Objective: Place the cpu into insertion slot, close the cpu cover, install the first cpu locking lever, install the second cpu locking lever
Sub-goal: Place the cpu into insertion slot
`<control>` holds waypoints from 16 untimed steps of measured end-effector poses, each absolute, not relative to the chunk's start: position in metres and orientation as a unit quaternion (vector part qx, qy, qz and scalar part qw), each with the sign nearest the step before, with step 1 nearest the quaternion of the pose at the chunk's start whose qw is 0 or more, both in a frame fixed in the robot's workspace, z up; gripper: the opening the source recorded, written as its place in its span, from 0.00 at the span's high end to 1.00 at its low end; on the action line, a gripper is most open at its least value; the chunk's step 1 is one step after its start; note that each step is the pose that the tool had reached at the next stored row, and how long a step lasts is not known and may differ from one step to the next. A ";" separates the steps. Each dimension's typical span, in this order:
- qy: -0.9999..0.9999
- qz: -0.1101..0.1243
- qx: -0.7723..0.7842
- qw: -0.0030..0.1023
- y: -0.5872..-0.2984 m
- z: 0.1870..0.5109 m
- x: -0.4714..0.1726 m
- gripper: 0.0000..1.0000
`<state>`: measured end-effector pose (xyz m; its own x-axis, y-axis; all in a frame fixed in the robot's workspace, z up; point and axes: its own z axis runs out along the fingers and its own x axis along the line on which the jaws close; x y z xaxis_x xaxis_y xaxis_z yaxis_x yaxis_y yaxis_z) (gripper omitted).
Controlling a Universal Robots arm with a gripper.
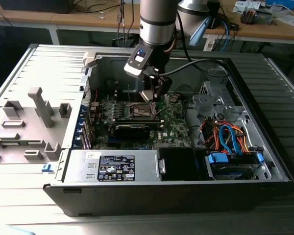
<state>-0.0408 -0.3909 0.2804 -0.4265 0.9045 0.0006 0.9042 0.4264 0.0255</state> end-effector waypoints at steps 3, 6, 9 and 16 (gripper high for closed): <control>0.839 0.011 0.544 0.007 -0.391 0.280 -0.041 0.45; 0.835 0.011 0.550 0.007 -0.391 0.280 -0.041 0.45; 0.831 0.011 0.556 0.007 -0.391 0.280 -0.041 0.45; 0.818 0.010 0.575 0.007 -0.391 0.279 -0.041 0.45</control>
<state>-0.0408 -0.3909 0.2791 -0.3397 0.9405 0.0002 0.9402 0.3396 0.0254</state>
